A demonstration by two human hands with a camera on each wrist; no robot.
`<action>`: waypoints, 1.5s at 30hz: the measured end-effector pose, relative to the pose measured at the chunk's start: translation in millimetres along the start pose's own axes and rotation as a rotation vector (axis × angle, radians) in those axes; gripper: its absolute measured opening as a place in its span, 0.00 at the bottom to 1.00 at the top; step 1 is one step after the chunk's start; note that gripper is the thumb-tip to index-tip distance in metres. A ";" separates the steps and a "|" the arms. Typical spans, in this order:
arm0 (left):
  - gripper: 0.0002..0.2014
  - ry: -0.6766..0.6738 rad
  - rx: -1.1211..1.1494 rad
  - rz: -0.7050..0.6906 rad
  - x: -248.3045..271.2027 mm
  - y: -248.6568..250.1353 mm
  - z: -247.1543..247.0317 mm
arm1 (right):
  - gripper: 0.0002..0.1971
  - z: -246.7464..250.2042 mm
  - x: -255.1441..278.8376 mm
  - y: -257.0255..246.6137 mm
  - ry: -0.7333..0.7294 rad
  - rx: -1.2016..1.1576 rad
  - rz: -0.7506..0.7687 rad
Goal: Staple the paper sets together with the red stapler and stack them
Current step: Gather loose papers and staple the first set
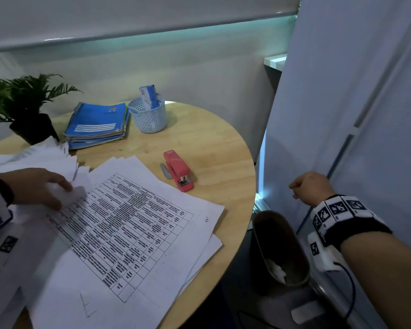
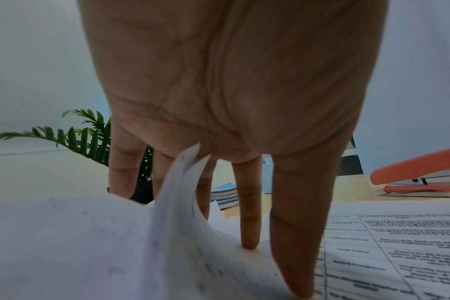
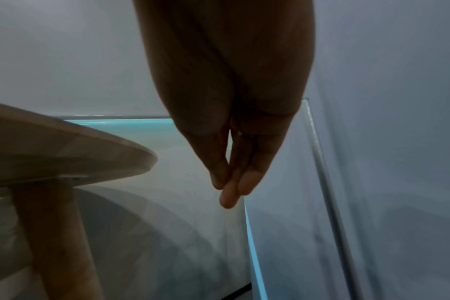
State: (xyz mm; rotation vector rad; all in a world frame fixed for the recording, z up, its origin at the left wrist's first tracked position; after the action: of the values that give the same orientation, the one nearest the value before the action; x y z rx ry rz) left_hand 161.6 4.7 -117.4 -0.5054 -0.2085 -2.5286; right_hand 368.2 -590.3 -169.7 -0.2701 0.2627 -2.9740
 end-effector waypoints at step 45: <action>0.29 -0.099 -0.207 -0.457 99.9 101.8 -12.3 | 0.29 18.7 100.7 -393.5 -0.241 0.191 0.672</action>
State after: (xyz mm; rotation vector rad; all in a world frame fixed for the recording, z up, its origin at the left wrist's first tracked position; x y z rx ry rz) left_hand 135.3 -132.1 -84.8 -0.7346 -0.1072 -2.9917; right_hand 223.9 -225.8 -61.8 -0.4153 0.0258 -2.2573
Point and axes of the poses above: each hand's wrist, its own x-axis away from the middle knuckle, its own z-axis out of the back of the hand, y = z × x, the point moved 9 cm from there along -x, towards the middle knuckle, and after that the axes turned 11 degrees about x, right-handed, at the moved point
